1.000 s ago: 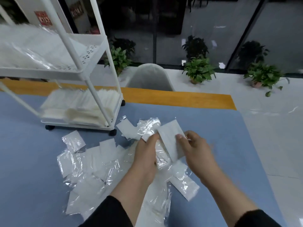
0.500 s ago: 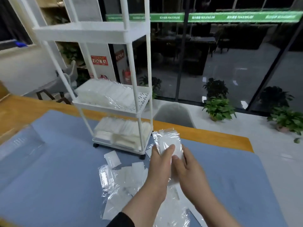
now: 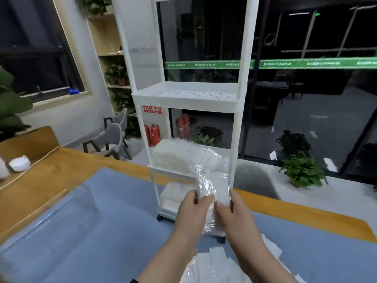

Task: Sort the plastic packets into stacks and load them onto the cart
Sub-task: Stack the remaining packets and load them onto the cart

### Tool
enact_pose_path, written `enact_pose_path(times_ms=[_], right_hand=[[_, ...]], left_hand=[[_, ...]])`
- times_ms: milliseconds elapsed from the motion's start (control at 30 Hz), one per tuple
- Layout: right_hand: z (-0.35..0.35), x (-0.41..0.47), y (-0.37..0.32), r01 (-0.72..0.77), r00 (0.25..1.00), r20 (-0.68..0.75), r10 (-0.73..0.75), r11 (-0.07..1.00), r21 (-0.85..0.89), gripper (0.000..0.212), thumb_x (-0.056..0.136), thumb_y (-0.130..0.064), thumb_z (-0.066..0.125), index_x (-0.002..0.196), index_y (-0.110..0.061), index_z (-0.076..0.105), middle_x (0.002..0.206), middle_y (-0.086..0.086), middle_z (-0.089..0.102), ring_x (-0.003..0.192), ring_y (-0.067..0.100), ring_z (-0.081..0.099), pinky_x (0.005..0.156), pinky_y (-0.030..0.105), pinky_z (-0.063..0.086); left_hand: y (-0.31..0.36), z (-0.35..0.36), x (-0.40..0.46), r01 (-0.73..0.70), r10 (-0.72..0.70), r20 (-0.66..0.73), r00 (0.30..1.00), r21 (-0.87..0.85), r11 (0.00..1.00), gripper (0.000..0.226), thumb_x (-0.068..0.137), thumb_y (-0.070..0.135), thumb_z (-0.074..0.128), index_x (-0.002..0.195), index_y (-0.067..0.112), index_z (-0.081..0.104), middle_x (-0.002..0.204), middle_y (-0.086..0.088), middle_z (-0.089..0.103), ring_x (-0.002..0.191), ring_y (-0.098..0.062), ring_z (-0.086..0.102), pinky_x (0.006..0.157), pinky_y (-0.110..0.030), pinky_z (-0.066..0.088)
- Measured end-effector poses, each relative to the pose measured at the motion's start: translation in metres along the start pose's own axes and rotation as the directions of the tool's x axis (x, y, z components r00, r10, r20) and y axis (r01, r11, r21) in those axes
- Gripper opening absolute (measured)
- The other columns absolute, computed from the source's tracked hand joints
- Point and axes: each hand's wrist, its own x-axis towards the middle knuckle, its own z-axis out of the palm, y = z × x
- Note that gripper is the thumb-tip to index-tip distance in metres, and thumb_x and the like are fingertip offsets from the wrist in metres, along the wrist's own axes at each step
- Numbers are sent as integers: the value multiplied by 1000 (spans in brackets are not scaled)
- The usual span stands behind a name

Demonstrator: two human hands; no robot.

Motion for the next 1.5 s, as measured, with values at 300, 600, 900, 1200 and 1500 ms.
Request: enact_pose_path(times_ms=[300, 600, 900, 1200, 1500], right_hand=[[89, 87, -34, -33, 941, -330, -79, 947, -320, 37, 103, -39, 48, 139, -32, 50, 137, -10, 51, 112, 5, 53, 83, 15, 39], [107, 156, -53, -189, 876, -448, 180, 982, 26, 27, 91, -37, 60, 91, -10, 54, 87, 10, 66, 80, 18, 67, 71, 36, 52], [75, 203, -55, -366, 852, -520, 64, 784, -502, 24, 97, -17, 53, 119, -9, 52, 102, 10, 60, 94, 29, 59, 77, 34, 46], [65, 259, -44, -475, 879, -464, 110, 298, -828, 31, 102, -10, 42, 132, -2, 41, 123, 21, 60, 110, 37, 61, 75, 36, 39], [71, 231, -6, -451, 850, -519, 93, 639, -624, 58, 103, -29, 44, 156, -19, 22, 158, 4, 30, 135, 29, 42, 103, 41, 42]], left_hand=[[60, -76, 132, -236, 201, 125, 972, 548, 803, 23, 87, 29, 65, 86, 11, 51, 77, -10, 58, 65, -21, 50, 60, -42, 48], [72, -60, 187, -402, 130, 497, 858, 492, 772, 22, 88, 19, 57, 107, 29, 62, 112, 0, 62, 88, -17, 63, 68, -30, 50], [55, -123, 192, -622, 546, 346, 763, 162, 766, 22, 97, 37, 53, 89, 29, 72, 84, 9, 71, 83, -12, 67, 70, -25, 53], [44, -215, 288, -320, 359, -213, 909, 199, 926, 23, 106, 29, 48, 121, 18, 62, 111, 4, 65, 103, -15, 58, 85, -28, 45], [37, -179, 337, -16, -8, 189, 982, 129, 991, 37, 106, 41, 49, 142, 35, 52, 130, 12, 55, 114, -11, 52, 93, -29, 40]])
